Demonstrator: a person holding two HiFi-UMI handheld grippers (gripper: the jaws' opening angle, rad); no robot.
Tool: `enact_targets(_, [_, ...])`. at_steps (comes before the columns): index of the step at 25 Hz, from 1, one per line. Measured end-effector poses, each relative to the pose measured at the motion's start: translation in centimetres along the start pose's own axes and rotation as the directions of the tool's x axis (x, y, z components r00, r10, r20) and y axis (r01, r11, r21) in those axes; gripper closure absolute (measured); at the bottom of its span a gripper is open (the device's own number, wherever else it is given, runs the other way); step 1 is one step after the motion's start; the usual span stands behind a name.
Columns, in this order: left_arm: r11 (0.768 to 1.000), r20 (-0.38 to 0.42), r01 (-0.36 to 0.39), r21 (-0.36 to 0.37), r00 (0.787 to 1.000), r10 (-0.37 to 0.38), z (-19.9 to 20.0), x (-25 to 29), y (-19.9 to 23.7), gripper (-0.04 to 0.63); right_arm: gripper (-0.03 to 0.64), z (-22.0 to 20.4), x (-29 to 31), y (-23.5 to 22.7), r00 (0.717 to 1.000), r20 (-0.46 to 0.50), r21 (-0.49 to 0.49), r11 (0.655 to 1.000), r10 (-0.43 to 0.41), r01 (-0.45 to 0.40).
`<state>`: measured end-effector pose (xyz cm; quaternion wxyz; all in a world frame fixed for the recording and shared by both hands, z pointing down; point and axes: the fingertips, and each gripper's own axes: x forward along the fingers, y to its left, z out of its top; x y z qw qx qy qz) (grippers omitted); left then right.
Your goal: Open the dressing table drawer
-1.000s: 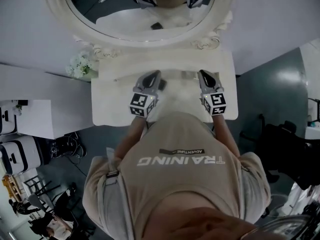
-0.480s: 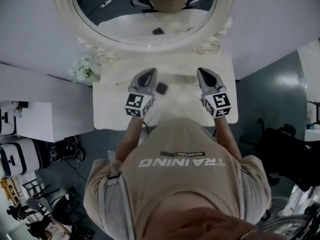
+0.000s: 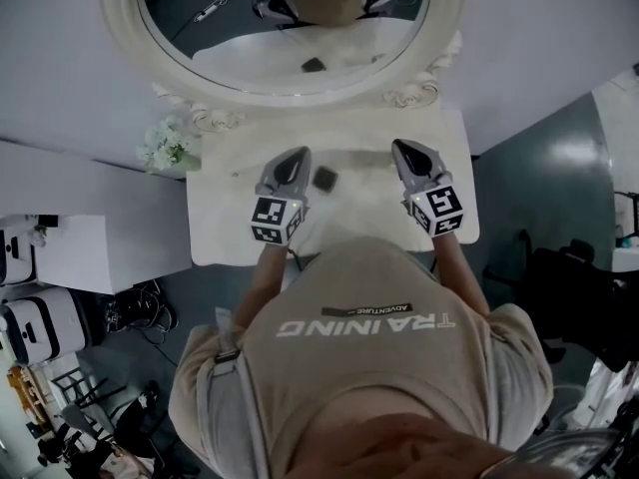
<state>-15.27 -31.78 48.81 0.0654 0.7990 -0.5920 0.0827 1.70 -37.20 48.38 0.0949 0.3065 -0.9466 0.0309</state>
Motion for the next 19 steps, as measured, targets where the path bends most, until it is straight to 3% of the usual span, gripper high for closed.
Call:
enact_targets(12, [1.000,0.015,0.027,0.001,1.000,-0.027,1.1,0.5,0.7,0.588,0.612,0.3,-0.3,0.0,0.999,0.017,-0.002,1.000,0.028,-0.028])
enact_targets(19, [0.999,-0.016,0.038,-0.020,0.999,-0.038,0.0,-0.3,-0.3,0.588,0.612,0.0,-1.0,0.1,0.999,0.032,-0.021,1.000,0.022,-0.021])
